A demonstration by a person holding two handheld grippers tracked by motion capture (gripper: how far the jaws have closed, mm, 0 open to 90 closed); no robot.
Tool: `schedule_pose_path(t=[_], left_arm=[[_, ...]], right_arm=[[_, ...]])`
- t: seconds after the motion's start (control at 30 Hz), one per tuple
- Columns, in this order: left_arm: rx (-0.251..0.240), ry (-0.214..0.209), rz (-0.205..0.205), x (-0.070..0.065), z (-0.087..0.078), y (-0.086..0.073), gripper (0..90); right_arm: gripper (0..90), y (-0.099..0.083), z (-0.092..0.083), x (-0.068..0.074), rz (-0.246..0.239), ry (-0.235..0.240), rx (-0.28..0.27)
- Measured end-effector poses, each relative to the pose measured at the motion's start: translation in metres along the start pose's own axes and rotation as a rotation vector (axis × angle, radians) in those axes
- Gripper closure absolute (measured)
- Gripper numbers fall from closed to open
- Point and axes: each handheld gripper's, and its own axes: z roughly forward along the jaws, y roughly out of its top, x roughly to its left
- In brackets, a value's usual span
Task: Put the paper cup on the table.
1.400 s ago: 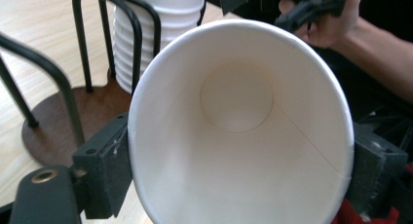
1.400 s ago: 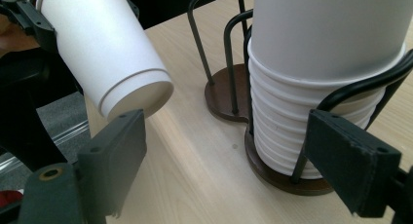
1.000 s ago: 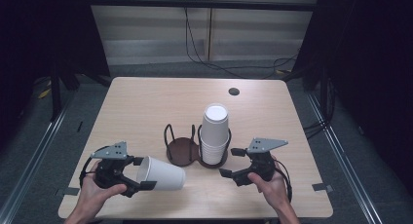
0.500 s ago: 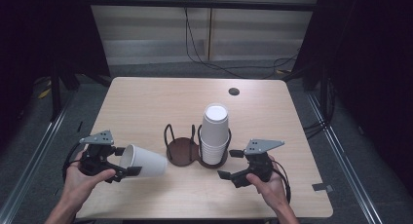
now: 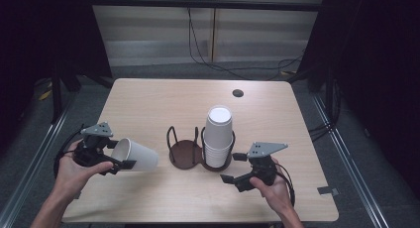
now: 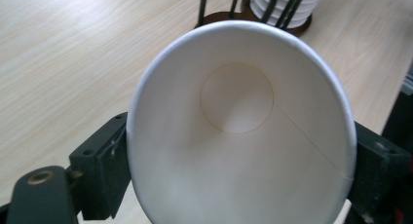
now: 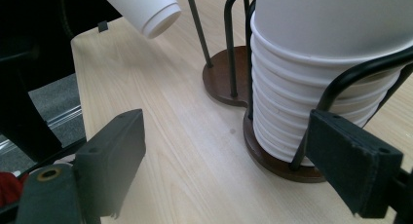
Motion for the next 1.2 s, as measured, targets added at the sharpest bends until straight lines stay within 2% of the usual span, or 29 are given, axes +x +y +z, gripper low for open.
schedule_pose_path(t=[0.1,0.2,0.23,0.33,0.37,0.4,0.43,0.5,0.6,0.63,0.67,0.73,0.77,0.87,0.9,0.97,1.0,1.1,1.2], left_arm=[[0.021,0.037,0.008,0.004,0.002,0.007,13.3],[0.04,0.043,0.021,0.005,0.004,0.012,13.3],[0.06,0.049,0.029,0.007,0.004,0.016,13.3],[0.07,0.06,0.027,0.009,0.006,0.023,13.3],[0.102,0.057,0.04,0.011,0.007,0.029,13.3],[0.102,0.057,0.04,0.011,0.007,0.029,13.4],[0.105,0.077,0.04,0.015,0.008,0.036,13.4],[0.1,0.079,0.036,0.017,0.009,0.038,13.5],[0.127,0.079,0.039,0.019,0.014,0.046,13.4],[0.154,0.081,0.05,0.018,0.017,0.051,13.4],[0.154,0.081,0.05,0.018,0.017,0.051,13.4],[0.183,0.116,0.063,0.017,0.024,0.057,13.4],[0.193,0.128,0.056,0.017,0.029,0.063,13.4],[0.206,0.13,0.056,0.018,0.034,0.067,13.5],[0.238,0.147,0.067,0.019,0.04,0.071,13.5],[0.257,0.155,0.078,0.021,0.044,0.074,13.5],[0.257,0.155,0.078,0.021,0.044,0.074,13.4],[0.315,0.151,0.085,0.023,0.049,0.079,13.1],[0.318,0.153,0.073,0.026,0.052,0.08,13.0]], right_arm=[[14.5,0.0,0.0,0.0,0.003,0.002,-0.003],[14.5,0.0,0.0,0.0,0.003,0.003,-0.005],[14.5,0.0,-0.001,0.0,0.003,0.003,-0.005],[14.5,0.0,-0.001,-0.001,0.002,-0.001,-0.007],[14.5,0.0,-0.001,-0.001,0.001,-0.002,-0.005],[14.5,0.0,-0.001,-0.001,0.001,-0.002,-0.005],[14.6,-0.001,-0.001,-0.001,0.003,-0.001,-0.005],[14.5,-0.002,0.0,-0.001,0.001,-0.003,-0.004],[14.5,-0.002,0.001,-0.001,0.0,0.001,0.003],[14.5,-0.003,0.002,-0.001,-0.002,0.001,0.005],[14.5,-0.003,0.002,-0.001,-0.002,0.001,0.005],[14.5,-0.003,0.003,-0.001,0.0,0.003,0.006],[14.5,-0.003,0.003,0.0,-0.002,0.004,0.007],[14.6,-0.002,0.002,0.0,-0.009,-0.006,0.006],[14.6,-0.002,0.002,0.001,-0.016,-0.015,-0.002],[14.6,-0.002,0.001,0.001,-0.014,-0.01,-0.004],[14.6,-0.002,0.001,0.001,-0.014,-0.01,-0.004],[14.6,-0.003,0.002,0.001,-0.014,-0.008,0.003],[14.6,-0.003,0.002,0.001,-0.014,-0.01,0.006]])
